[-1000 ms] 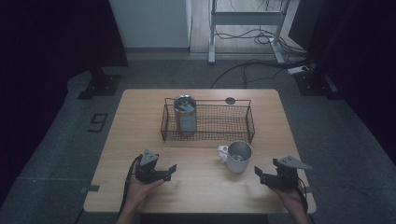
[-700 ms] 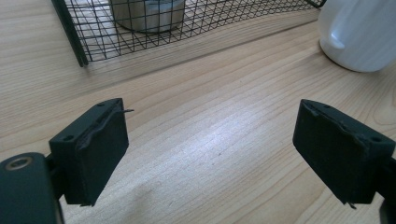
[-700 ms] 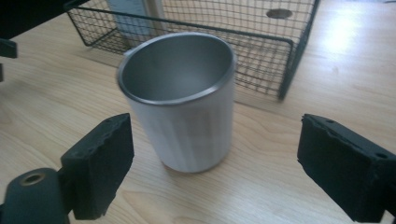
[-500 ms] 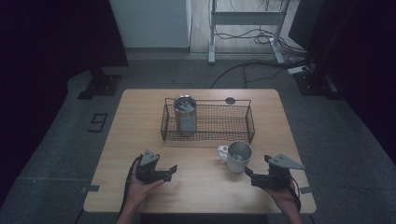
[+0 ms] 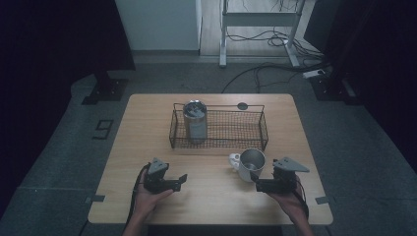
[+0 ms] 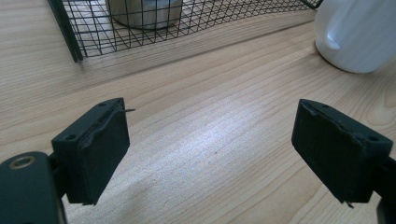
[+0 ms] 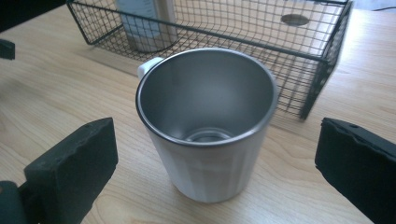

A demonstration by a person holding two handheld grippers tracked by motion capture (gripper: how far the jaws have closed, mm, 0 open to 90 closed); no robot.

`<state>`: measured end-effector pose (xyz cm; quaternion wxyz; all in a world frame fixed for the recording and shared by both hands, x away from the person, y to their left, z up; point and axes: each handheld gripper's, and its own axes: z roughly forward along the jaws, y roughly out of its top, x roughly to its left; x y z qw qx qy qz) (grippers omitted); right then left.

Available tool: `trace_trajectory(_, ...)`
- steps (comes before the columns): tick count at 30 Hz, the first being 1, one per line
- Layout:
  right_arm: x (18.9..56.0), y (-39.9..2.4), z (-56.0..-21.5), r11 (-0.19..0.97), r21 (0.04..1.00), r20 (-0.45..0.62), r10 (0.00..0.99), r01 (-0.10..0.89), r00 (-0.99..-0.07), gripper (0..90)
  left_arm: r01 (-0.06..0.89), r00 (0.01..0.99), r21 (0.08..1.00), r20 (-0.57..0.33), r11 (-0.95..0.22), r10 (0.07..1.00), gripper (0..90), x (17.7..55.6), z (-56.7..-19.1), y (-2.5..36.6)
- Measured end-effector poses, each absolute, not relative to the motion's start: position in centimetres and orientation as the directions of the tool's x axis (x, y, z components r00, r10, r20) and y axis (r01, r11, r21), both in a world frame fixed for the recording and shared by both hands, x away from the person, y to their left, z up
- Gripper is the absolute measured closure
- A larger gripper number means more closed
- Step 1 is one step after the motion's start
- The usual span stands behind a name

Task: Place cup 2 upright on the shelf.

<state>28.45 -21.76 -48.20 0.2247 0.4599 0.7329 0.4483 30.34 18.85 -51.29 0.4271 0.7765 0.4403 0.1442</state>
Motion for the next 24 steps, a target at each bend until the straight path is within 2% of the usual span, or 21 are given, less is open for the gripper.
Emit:
trace_trajectory(15, 31.0, -18.8, -49.0, 0.234, 0.846, 0.018, 0.885, 0.479, -0.465, 0.0, 0.563, 0.567, 0.791, -0.16, -0.239, 0.808, 12.0, 30.3, -51.3, 19.0)
trace_trajectory(24, 32.4, -18.3, -49.7, 0.239, 0.84, 0.018, 0.885, 0.488, -0.464, 0.0, 0.567, 0.562, 0.79, -0.163, -0.234, 0.811, 12.4, 30.2, -51.4, 19.3)
